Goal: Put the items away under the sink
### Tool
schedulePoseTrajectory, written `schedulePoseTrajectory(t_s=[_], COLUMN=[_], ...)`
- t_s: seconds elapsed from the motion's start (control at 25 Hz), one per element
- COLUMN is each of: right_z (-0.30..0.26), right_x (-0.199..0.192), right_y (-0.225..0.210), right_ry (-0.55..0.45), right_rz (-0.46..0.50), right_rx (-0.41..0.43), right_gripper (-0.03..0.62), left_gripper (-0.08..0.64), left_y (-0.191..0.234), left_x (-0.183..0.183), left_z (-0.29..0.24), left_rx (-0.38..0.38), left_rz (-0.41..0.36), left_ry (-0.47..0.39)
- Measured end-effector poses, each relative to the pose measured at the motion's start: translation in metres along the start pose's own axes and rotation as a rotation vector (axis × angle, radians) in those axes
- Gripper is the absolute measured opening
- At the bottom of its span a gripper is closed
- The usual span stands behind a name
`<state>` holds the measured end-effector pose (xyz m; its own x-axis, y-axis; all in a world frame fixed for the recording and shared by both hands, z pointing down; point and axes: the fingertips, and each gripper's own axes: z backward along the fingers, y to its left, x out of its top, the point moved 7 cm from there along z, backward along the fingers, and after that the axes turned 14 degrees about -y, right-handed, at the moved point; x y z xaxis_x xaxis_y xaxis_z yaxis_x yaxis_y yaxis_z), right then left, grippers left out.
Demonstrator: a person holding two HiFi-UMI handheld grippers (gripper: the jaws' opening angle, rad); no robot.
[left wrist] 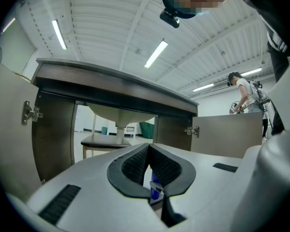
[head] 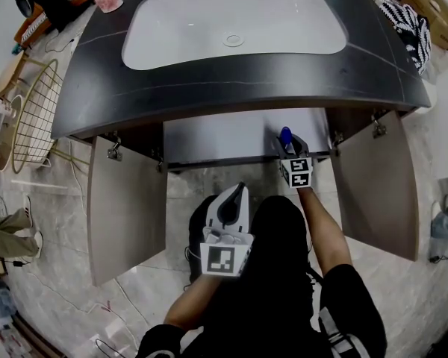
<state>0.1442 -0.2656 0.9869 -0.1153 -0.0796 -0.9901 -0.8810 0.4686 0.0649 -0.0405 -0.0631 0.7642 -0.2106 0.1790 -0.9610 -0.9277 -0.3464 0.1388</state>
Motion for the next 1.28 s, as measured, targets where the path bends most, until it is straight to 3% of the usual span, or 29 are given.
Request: schedulePoseTrajectory(t_s=[0.4, 0.92, 1.28], right_z=[0.0, 0.017, 0.048], right_x=[-0.002, 0.0, 0.006], right_y=[0.0, -0.001, 0.002], right_ry=[0.072, 0.129, 0.295], right_rz=[0.038, -0.01, -0.114], right_rx=[-0.009, -0.035, -0.069], right_gripper=[0.166, 0.202, 0.146], left_gripper=[0.015, 0.015, 0.015], left_y=[-0.001, 0.003, 0.012], left_x=[-0.003, -0.008, 0.01], left_z=[-0.002, -0.012, -0.04], left_rx=[-0.005, 0.003, 0.006], left_rz=[0.018, 0.044, 0.08], left_ry=[0.005, 0.02, 0.098])
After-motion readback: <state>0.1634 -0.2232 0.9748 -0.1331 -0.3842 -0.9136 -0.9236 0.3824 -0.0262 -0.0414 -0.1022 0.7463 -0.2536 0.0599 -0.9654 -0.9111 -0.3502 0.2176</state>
